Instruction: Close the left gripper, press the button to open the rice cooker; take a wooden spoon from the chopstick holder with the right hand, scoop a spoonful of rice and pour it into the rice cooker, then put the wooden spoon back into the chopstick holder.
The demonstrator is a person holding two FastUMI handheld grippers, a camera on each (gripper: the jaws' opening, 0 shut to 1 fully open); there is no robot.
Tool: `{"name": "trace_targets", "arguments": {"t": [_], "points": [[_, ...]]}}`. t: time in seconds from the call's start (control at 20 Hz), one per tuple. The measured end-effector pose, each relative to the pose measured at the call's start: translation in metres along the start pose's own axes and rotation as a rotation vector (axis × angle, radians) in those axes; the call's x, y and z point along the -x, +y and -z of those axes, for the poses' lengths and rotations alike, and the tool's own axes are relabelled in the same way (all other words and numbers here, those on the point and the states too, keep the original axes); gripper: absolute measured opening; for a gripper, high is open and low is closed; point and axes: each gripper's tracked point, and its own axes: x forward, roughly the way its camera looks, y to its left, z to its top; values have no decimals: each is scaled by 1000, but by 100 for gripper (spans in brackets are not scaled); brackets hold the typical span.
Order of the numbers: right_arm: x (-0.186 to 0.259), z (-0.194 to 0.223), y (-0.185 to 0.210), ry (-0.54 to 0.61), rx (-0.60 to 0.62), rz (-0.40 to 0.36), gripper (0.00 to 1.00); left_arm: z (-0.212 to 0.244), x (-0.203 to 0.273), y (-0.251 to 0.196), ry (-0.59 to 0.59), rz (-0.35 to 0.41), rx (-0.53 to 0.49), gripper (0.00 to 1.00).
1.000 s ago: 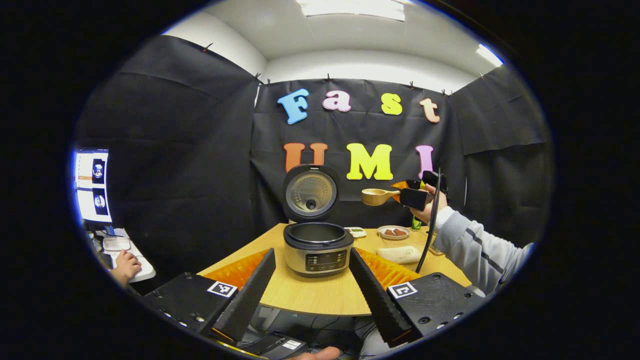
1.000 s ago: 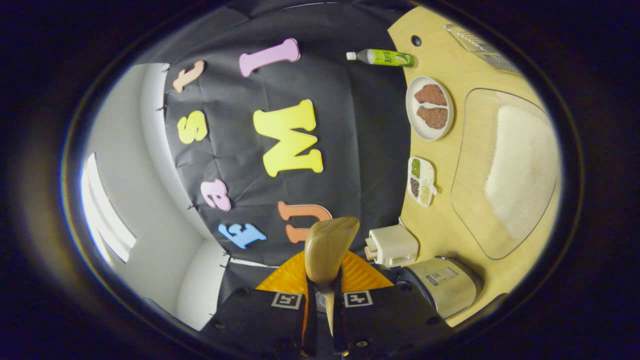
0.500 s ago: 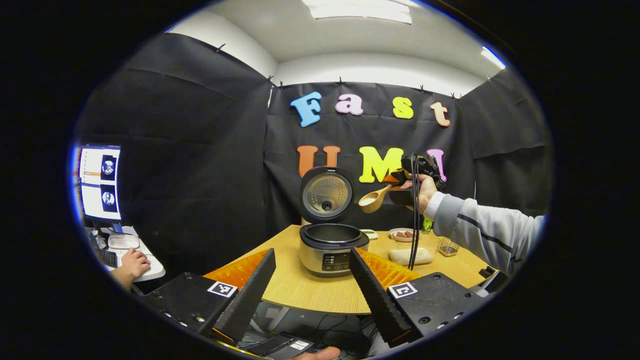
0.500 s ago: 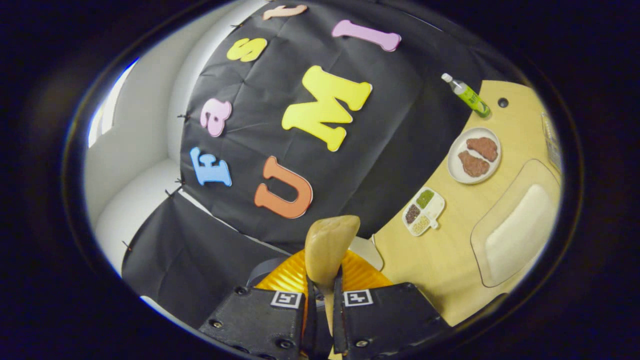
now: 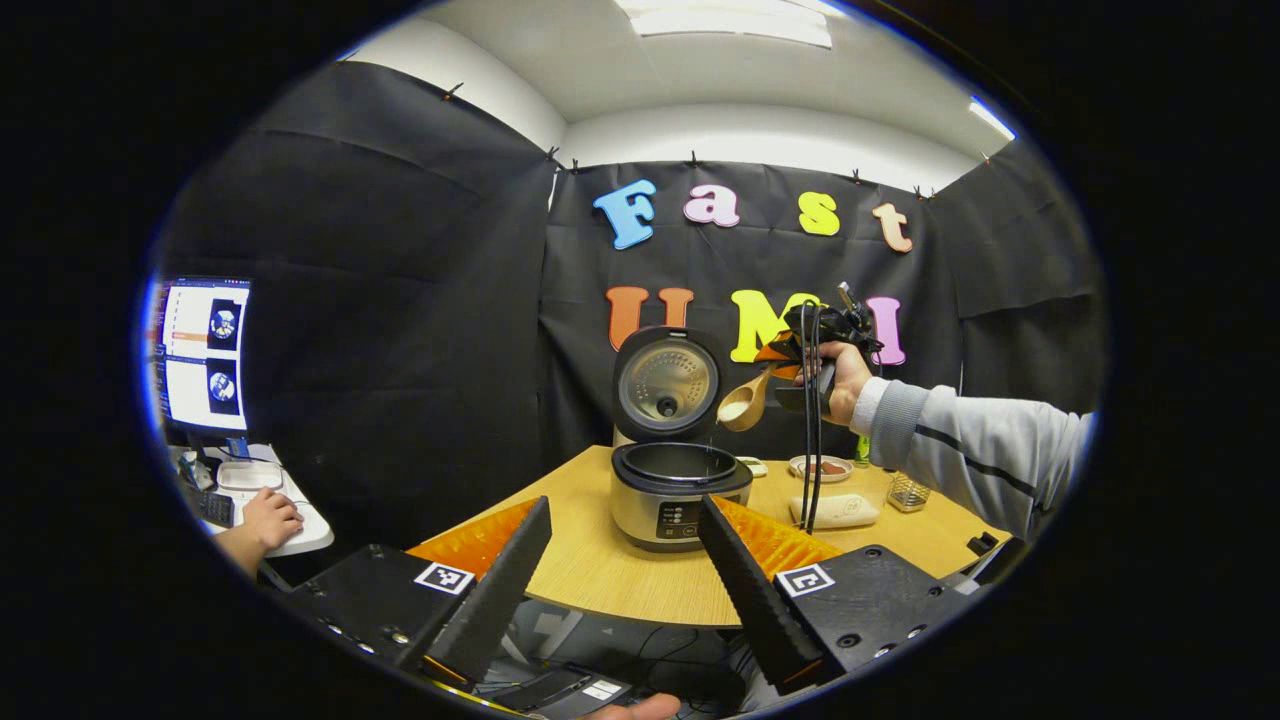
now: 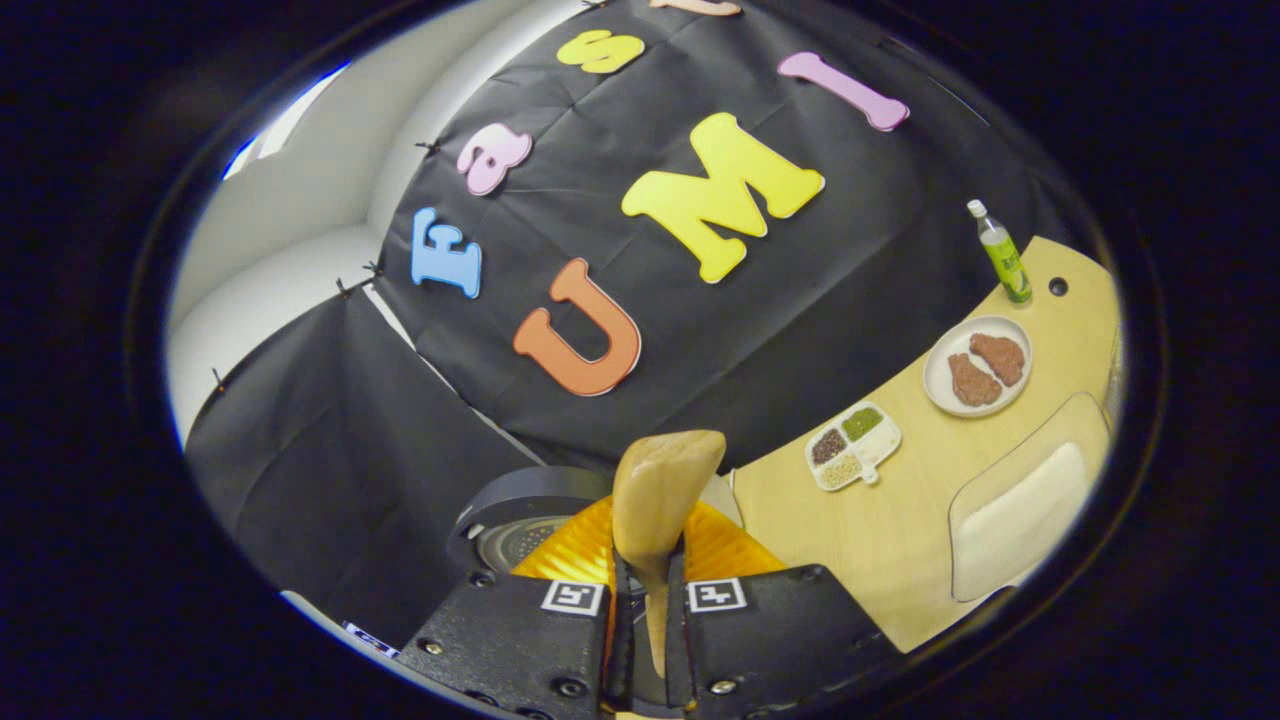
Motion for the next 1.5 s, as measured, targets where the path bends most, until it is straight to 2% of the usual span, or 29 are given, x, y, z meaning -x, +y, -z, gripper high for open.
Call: {"name": "trace_targets", "arguments": {"t": [0.2, 0.45, 0.7, 1.1, 1.2, 1.35, 1.4, 1.5], "points": [[-2, 15, 17, 10, 99, -23, 17, 3, 2, -3, 11, 16, 7, 94], [-6, 39, 32, 17, 300, -35, 17, 15, -4, 10, 9, -38, -15, 94], [-2, 32, 40, -75, 494, -6, 17, 17, -1, 11, 8, -24, -5, 94], [10, 47, 71, -103, 715, -74, 17, 25, -2, 16, 22, -29, 27, 95], [15, 57, 82, -111, 808, -93, 17, 24, -2, 12, 21, -24, 23, 95], [21, 59, 90, -173, 961, -79, 18, 21, -1, 8, 11, -9, 16, 95], [22, 61, 93, -178, 991, -82, 15, 21, -2, 6, 11, -4, 17, 94], [22, 61, 91, -188, 1003, -77, 18, 22, -4, 1, 20, 4, 21, 94]]}}
